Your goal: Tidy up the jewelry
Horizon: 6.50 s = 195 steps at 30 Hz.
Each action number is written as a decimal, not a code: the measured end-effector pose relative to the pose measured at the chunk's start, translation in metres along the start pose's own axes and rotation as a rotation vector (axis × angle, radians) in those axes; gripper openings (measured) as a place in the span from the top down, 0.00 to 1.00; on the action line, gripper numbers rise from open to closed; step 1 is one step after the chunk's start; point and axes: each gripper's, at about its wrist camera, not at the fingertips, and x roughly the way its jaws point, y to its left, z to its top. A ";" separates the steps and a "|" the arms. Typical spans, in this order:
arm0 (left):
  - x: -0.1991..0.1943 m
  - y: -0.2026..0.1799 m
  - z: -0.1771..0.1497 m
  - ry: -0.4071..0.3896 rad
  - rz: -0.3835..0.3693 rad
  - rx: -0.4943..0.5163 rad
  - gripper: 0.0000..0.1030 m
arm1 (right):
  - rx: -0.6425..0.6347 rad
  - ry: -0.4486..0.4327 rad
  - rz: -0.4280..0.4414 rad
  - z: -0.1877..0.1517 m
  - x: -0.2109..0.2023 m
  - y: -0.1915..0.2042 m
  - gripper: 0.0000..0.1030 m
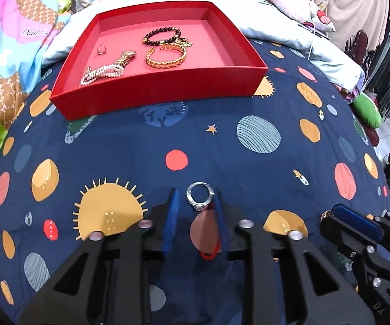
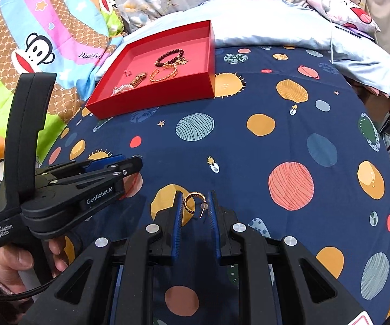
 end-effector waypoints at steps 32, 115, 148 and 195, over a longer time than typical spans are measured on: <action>-0.050 0.039 -0.021 -0.049 -0.027 -0.109 0.82 | -0.032 -0.034 0.020 0.001 -0.015 0.016 0.83; 0.067 0.120 0.232 -0.136 0.083 -0.165 0.81 | -0.049 -0.069 0.029 0.271 0.164 0.018 0.70; -0.029 0.070 0.137 -0.202 0.173 -0.135 0.40 | -0.056 -0.175 -0.047 0.179 0.040 0.048 0.39; -0.092 0.056 0.055 -0.253 0.341 -0.164 0.16 | -0.048 -0.221 -0.147 0.105 -0.023 0.064 0.19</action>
